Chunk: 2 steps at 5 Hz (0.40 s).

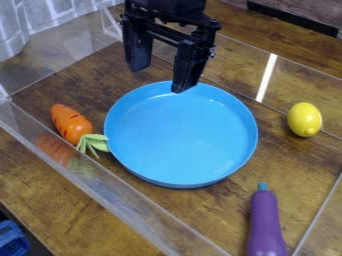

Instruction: Put the lemon on the blue tray

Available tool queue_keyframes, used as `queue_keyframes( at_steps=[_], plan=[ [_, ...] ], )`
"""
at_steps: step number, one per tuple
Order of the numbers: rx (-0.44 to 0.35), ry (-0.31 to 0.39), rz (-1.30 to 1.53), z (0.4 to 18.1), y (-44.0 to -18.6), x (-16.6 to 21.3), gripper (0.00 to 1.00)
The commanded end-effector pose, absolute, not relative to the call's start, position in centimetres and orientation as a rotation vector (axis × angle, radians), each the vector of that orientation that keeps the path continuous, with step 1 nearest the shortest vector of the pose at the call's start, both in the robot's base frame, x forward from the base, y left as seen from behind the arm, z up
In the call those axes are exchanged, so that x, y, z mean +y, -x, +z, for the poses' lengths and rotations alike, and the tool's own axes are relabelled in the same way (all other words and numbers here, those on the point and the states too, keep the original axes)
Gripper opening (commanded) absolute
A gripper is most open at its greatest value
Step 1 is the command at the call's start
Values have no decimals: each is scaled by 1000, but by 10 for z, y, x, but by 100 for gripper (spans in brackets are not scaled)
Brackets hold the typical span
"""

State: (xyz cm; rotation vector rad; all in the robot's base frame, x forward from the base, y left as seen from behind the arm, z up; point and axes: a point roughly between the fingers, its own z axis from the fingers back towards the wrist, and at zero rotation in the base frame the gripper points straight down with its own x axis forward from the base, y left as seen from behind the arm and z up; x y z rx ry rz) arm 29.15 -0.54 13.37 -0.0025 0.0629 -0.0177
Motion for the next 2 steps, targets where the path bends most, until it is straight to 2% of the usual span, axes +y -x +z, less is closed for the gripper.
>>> queue_keyframes(
  at_steps=[1, 2],
  plan=[
    [78, 7, -11, 127, -299, -14, 100],
    [64, 25, 46, 110, -315, -31, 100]
  ],
)
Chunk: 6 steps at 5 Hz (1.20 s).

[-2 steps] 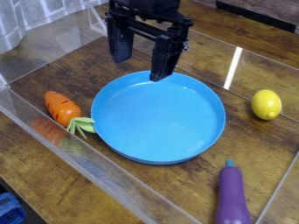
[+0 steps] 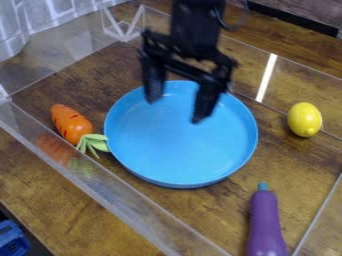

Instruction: Put the lemon on the blue tray

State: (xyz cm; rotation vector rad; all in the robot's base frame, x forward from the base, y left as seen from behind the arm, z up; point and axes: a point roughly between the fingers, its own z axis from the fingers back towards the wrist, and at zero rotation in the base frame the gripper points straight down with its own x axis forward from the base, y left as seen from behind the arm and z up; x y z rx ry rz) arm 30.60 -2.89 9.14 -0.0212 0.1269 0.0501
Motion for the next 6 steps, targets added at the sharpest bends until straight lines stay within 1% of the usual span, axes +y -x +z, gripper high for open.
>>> queue_keyframes(
  at_steps=[1, 3, 4, 6],
  plan=[
    [37, 43, 119, 99, -336, -51, 100],
    [-28, 91, 293, 86, -387, -85, 100],
    [-56, 114, 395, 76, -410, -98, 100],
    [-97, 166, 491, 74, -447, -115, 100]
  ],
)
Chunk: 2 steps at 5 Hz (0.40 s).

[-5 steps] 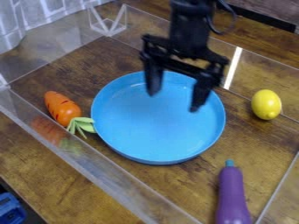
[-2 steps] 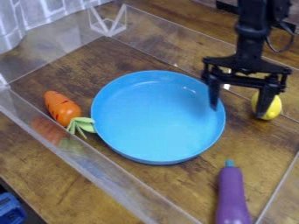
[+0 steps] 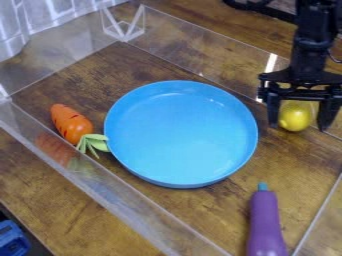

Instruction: Put the lemon on the blue tray

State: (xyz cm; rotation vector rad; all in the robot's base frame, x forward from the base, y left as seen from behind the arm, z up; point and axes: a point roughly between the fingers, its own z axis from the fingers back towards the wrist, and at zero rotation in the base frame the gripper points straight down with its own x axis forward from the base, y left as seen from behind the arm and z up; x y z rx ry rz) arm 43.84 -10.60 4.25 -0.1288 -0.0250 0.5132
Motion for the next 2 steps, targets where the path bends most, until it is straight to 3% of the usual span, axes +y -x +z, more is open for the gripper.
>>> queue_keyframes(
  at_steps=[1, 2],
  plan=[
    [-96, 172, 461, 56, -450, -117, 100],
    [-95, 176, 432, 45, -448, -117, 100]
  ],
)
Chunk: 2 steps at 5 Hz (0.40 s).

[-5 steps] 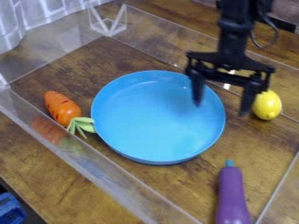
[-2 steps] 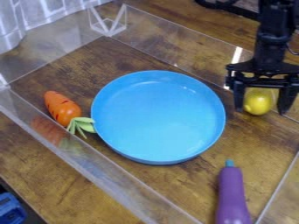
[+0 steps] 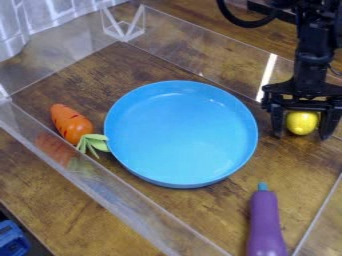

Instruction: Put the lemon on the blue tray

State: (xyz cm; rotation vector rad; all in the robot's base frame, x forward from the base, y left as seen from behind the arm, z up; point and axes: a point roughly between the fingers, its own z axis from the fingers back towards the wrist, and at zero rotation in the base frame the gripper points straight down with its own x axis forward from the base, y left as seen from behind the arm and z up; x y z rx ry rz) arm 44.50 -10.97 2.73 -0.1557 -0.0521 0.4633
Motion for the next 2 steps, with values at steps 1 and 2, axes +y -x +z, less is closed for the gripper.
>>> queue_keyframes(
  at_steps=[1, 2],
  plan=[
    [-96, 173, 453, 39, -445, -122, 100],
    [-97, 170, 478, 31, -442, -127, 100]
  ],
)
